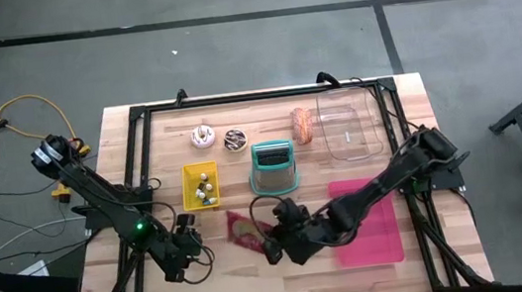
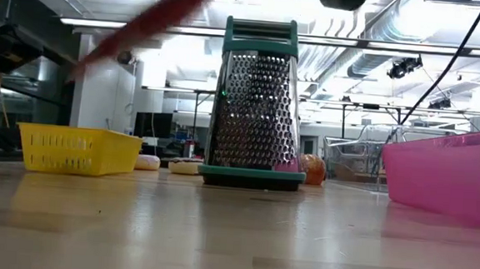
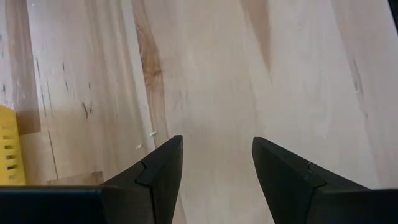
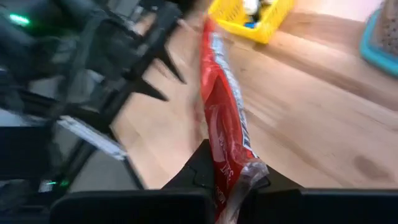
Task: Pick & Place Food Item
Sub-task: Put the popcorn bag into the pink bin
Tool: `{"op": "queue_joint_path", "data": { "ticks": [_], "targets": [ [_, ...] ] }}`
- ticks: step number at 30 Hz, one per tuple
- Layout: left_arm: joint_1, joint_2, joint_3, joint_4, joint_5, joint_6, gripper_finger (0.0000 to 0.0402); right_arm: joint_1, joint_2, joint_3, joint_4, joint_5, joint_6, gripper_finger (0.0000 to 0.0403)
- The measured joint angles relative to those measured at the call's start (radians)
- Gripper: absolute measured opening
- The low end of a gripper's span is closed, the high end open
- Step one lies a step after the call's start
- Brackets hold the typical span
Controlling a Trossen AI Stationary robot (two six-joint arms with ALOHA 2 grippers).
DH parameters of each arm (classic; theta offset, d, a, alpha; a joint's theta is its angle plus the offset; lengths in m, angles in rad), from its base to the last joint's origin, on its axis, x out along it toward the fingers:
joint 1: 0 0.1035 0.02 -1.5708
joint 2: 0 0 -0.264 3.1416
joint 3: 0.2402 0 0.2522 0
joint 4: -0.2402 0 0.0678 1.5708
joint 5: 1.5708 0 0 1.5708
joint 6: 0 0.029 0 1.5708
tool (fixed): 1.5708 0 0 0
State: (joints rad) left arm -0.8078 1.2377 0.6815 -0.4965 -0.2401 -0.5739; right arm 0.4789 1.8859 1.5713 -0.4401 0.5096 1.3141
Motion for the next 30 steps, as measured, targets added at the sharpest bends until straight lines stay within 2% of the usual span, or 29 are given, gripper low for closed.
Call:
{"op": "queue_joint_path", "data": {
  "ticks": [4,18,22,30],
  "targets": [
    [0.0,0.0,0.0,0.008,0.0,-0.002,0.0189,0.011,-0.012,0.001,-0.021,0.052,-0.002,0.0011],
    [0.0,0.0,0.0,0.012,0.001,-0.002,0.0189,0.035,-0.01,0.0,-0.045,0.021,0.006,0.0011],
    [0.0,0.0,0.0,0.012,0.001,-0.002,0.0189,0.073,-0.01,0.001,-0.15,0.029,0.095,0.0011],
    [0.0,0.0,0.0,0.013,0.0,-0.002,0.0189,0.182,-0.039,0.0,-0.462,0.127,0.381,0.0011]
  ]
}}
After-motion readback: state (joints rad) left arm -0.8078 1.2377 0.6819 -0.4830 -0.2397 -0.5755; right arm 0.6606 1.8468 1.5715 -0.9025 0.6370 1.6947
